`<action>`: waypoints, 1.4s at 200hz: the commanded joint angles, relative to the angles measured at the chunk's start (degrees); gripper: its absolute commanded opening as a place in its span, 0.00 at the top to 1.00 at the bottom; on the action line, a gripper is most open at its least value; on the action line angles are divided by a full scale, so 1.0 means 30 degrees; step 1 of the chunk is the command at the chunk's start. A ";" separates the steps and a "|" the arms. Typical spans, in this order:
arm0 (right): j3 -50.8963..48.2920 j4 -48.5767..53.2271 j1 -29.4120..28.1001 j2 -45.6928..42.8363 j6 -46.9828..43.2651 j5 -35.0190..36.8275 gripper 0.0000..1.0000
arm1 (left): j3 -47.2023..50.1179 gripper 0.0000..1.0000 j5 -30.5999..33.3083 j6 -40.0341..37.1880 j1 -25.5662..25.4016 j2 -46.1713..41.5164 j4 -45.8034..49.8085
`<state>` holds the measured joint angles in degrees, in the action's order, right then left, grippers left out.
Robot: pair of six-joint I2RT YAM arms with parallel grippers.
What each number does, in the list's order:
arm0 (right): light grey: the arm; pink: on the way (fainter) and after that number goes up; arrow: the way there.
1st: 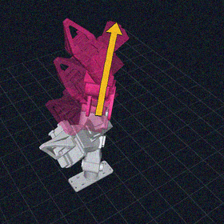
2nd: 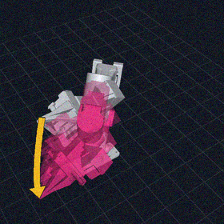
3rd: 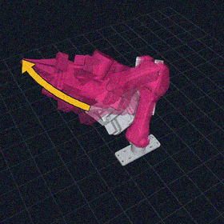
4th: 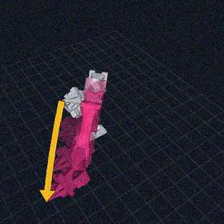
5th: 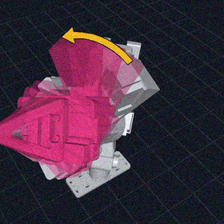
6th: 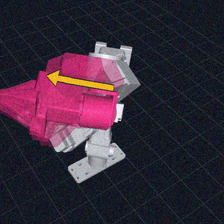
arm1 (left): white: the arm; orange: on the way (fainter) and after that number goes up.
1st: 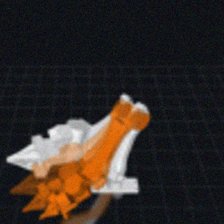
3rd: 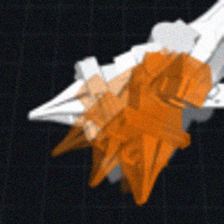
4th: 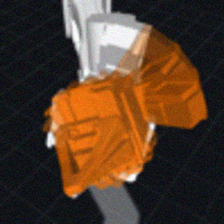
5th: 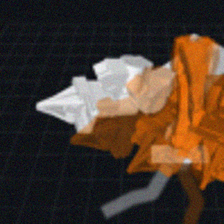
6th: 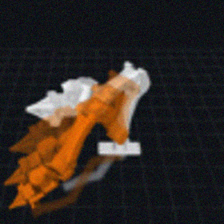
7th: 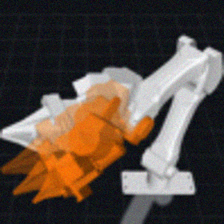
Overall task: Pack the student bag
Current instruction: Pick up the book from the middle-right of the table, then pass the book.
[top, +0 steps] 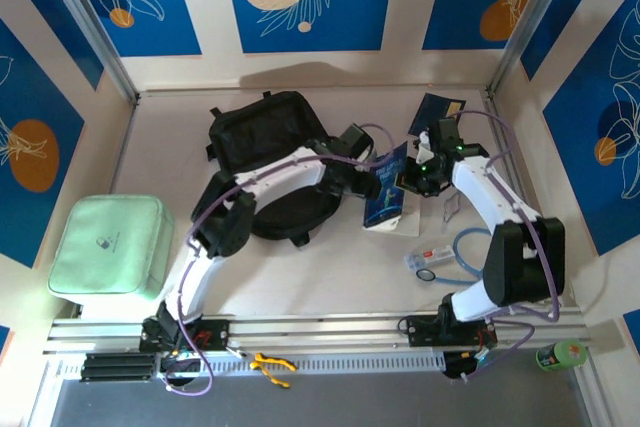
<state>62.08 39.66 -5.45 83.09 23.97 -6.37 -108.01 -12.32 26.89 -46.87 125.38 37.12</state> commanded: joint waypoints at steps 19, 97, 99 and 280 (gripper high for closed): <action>-0.0092 -0.2081 0.0868 -0.2920 -0.0215 -0.3960 1.00 | 0.1967 0.26 -0.2654 0.0547 0.2083 -0.5274 -0.1842; -0.1241 -0.8638 0.0543 -0.3581 0.3290 -1.2822 1.00 | 1.1297 0.09 -0.7123 0.5703 0.5028 -1.0005 -1.1537; -0.1242 -0.8808 0.0488 -0.3555 0.3364 -1.2936 1.00 | 1.1369 0.09 -0.7271 0.5871 0.5057 -0.9970 -1.1704; -0.3017 -1.1209 0.0093 -0.2652 0.7365 -0.9819 0.28 | 1.3500 1.00 -0.9976 0.9357 0.7824 -1.0616 -1.7882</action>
<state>56.66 11.29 -4.80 77.41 39.51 -39.38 -68.77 -40.97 54.06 -27.42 97.12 -12.03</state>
